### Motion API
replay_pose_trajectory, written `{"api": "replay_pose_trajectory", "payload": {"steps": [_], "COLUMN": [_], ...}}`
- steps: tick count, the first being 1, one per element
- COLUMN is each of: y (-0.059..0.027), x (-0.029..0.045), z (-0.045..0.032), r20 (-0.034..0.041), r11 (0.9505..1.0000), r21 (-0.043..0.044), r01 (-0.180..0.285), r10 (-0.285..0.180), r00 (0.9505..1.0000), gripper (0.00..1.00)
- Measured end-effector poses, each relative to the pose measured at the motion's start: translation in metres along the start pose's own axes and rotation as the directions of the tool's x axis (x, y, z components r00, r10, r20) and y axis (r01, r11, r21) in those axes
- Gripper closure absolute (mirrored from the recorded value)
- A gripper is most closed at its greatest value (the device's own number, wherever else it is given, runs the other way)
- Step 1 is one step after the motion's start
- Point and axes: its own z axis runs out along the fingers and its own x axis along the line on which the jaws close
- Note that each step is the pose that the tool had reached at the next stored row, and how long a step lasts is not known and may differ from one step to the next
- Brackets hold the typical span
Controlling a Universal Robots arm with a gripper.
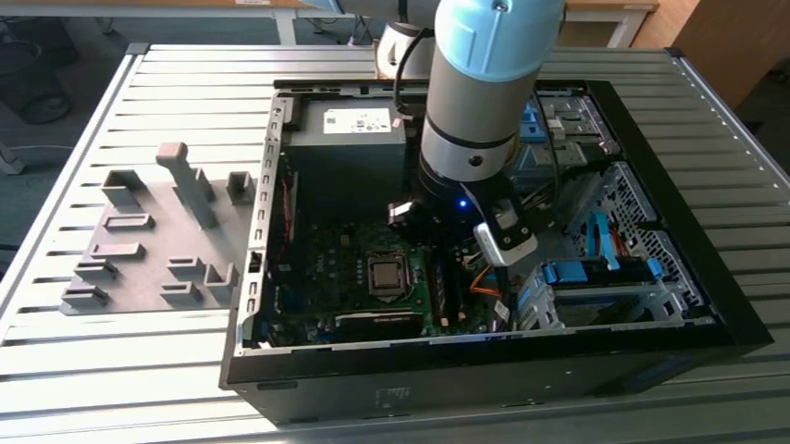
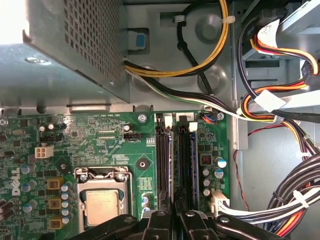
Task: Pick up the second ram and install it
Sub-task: 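Insert the second ram into the second slot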
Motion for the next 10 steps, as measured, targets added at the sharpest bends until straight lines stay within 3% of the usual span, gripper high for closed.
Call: {"api": "replay_pose_trajectory", "payload": {"steps": [10], "y": [0.0001], "x": [-0.0006], "z": [0.0008], "r20": [-0.0005], "r11": [0.9999], "r21": [-0.0001], "r01": [0.015], "r10": [-0.015], "r00": [0.9999], "gripper": [0.86]}}
